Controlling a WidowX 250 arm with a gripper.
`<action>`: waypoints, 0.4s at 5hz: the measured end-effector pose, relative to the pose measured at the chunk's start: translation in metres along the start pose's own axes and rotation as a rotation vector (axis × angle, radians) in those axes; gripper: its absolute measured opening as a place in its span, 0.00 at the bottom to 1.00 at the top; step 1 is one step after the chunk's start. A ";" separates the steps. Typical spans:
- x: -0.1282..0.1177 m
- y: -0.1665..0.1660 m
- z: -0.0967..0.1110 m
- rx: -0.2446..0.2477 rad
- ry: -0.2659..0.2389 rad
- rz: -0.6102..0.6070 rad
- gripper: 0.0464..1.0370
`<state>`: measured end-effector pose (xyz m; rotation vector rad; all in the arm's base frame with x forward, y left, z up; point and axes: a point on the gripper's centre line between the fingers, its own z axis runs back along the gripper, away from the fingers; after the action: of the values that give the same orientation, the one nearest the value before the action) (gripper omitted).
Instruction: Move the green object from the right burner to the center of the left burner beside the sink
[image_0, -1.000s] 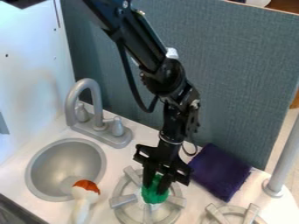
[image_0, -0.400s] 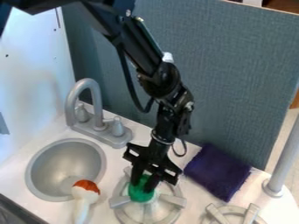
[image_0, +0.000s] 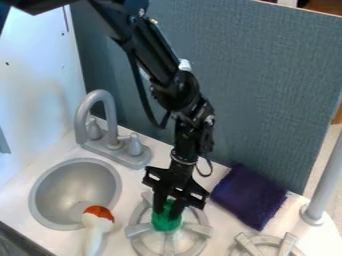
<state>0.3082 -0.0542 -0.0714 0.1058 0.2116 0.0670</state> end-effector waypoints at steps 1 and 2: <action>0.001 0.002 -0.003 -0.077 0.006 0.047 0.42; -0.003 0.001 -0.005 -0.089 0.021 0.066 0.73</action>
<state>0.3043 -0.0526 -0.0755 0.0231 0.2259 0.1427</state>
